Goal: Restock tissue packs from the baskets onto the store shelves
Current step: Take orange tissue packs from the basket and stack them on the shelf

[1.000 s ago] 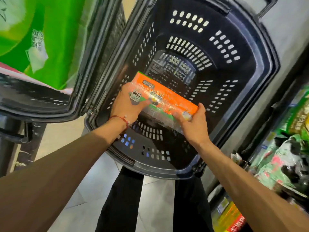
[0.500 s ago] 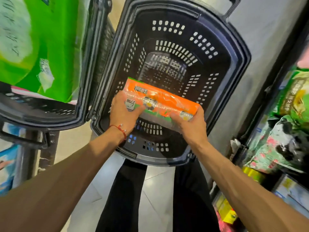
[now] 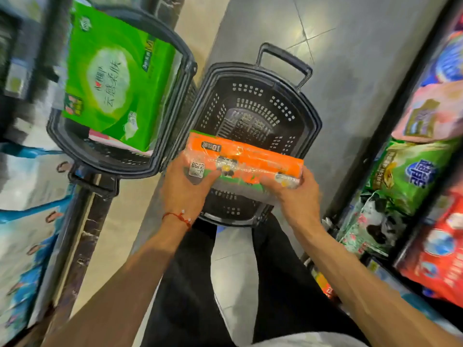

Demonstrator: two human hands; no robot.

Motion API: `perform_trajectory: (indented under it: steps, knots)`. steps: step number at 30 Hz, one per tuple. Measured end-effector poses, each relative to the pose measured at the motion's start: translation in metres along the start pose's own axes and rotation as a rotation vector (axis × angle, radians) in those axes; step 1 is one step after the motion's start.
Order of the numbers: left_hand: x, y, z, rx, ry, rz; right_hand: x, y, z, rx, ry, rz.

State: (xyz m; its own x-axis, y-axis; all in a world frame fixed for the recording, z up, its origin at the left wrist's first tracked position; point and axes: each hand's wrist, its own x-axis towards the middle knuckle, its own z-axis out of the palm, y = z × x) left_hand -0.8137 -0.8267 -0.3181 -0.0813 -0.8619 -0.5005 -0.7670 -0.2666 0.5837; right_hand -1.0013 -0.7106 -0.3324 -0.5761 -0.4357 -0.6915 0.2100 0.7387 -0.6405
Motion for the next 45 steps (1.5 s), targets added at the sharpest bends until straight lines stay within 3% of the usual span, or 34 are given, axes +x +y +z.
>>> perform_trajectory:
  steps: [8, 18, 22, 27, 34, 45]
  knots:
    - [-0.044, 0.073, -0.027, 0.027, -0.002, 0.036, -0.044, -0.044, -0.074, 0.023, 0.037, -0.033]
    - [-0.046, 0.097, 0.042, 0.095, -0.141, -0.049, -0.012, -0.03, -0.131, -0.081, 0.084, -0.009]
    - [-0.034, 0.092, 0.057, -0.074, -0.141, -0.062, 0.004, -0.027, -0.134, -0.045, 0.061, -0.04]
    - [-0.022, 0.083, 0.066, -0.343, -0.159, -0.221, 0.02, -0.023, -0.127, 0.069, -0.162, -0.124]
    - [-0.038, 0.073, 0.063, -0.489, -0.046, -0.266, 0.02, -0.041, -0.126, -0.029, -0.252, -0.23]
    - [-0.114, 0.039, -0.03, -0.697, 0.241, -0.245, -0.045, -0.097, -0.08, -0.172, -0.392, -0.374]
